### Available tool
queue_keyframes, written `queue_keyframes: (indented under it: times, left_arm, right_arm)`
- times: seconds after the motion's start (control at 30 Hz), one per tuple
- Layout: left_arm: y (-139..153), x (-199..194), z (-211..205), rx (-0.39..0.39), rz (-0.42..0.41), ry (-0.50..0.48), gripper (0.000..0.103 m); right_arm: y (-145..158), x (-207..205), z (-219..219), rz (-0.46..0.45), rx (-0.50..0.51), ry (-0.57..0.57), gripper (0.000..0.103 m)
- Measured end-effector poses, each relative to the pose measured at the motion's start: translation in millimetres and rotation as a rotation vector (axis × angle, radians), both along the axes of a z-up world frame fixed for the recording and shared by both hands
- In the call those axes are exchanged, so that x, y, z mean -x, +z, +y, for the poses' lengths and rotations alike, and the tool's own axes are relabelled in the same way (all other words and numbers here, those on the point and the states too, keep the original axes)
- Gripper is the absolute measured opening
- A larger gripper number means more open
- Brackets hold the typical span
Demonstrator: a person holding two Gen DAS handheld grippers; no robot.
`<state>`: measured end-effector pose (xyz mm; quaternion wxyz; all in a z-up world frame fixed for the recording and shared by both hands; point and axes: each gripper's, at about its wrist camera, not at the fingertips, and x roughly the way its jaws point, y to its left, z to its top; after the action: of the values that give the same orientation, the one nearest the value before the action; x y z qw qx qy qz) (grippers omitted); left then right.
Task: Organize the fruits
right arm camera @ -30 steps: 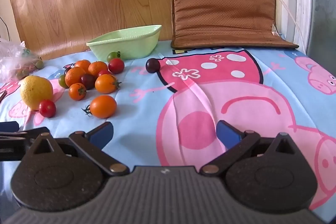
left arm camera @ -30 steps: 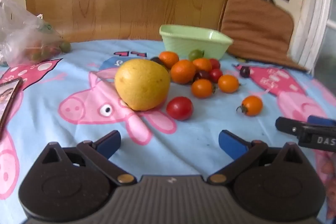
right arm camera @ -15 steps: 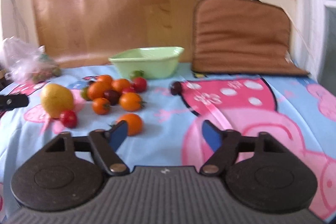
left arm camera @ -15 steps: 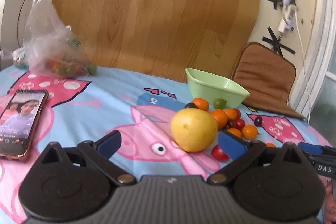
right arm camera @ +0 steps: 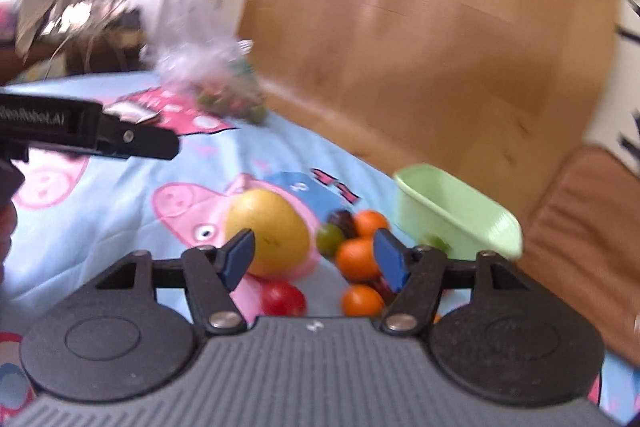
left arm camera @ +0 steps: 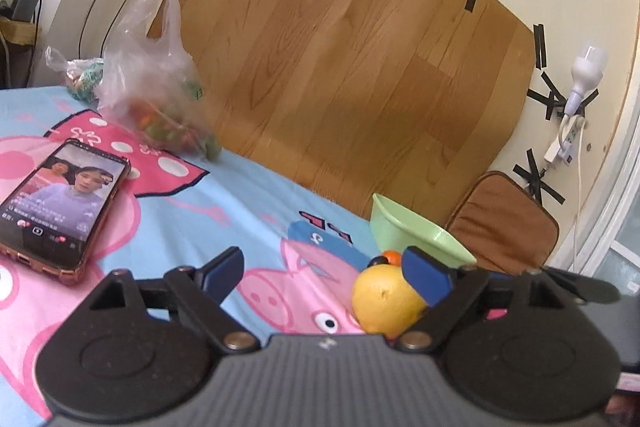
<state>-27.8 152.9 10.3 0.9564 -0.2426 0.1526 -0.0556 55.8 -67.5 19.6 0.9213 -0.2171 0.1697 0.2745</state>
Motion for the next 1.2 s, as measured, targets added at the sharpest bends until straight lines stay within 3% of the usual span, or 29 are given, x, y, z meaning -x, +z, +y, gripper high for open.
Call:
queue_keyframes:
  times: [0.1,0.13,0.23,0.27,0.33,0.53,0.6,0.7,0.77,0.8,0.83,0.87,0.97,1.07,1.2]
  left_arm:
    - [1,0,3,0.005,-0.012,-0.01,0.091]
    - [2,-1,3,0.005,-0.011,-0.014,0.091]
    - [0,0,7,0.028,-0.015,-0.01,0.093]
    - [0,0,8,0.038,-0.015,-0.008,0.093]
    - [-1,0,10,0.052,-0.015,-0.003,0.094]
    - [0,1,10,0.07,-0.012,0.004,0.094]
    - [0,1,9,0.069,-0.015,0.009,0.094]
    - [0,2,11,0.078,-0.013,0.017,0.095]
    - [-1,0,12,0.086,-0.006,0.017,0.095]
    - [-1,-1,13,0.089,-0.003,0.016,0.095]
    - [-1,-2,13,0.088,0.001,0.014,0.095]
    - [-1,-3,12,0.083,0.006,0.011,0.095]
    - [0,-4,7,0.052,0.017,0.008,0.095]
    - [1,-5,5,0.035,0.019,0.007,0.095]
    - [0,-8,6,0.038,0.037,0.002,0.094]
  right_arm:
    - [-6,-10,16,0.007,0.07,0.023,0.074]
    - [-7,-12,19,0.006,0.072,0.03,0.078]
    - [-6,-14,24,0.028,0.063,0.05,0.076]
    - [-5,-16,26,0.053,0.047,0.057,0.074]
    - [-4,-21,25,0.144,-0.002,0.073,0.059]
    - [3,-29,14,0.293,-0.141,0.014,0.058]
    - [5,-41,0,0.417,-0.26,-0.025,0.058]
    - [2,-59,-26,0.673,-0.502,-0.069,0.054]
    - [-4,-62,-38,0.814,-0.639,-0.056,0.034]
    - [-8,-66,-42,0.904,-0.707,-0.021,0.018]
    - [-12,-67,-45,0.968,-0.764,-0.008,0.017]
    - [-13,-66,-45,0.972,-0.773,-0.032,0.017]
    - [-8,-55,-28,0.81,-0.572,-0.132,0.02]
    - [-4,-41,-14,0.722,-0.508,-0.113,0.02]
    - [12,-19,1,0.537,-0.394,-0.061,0.021]
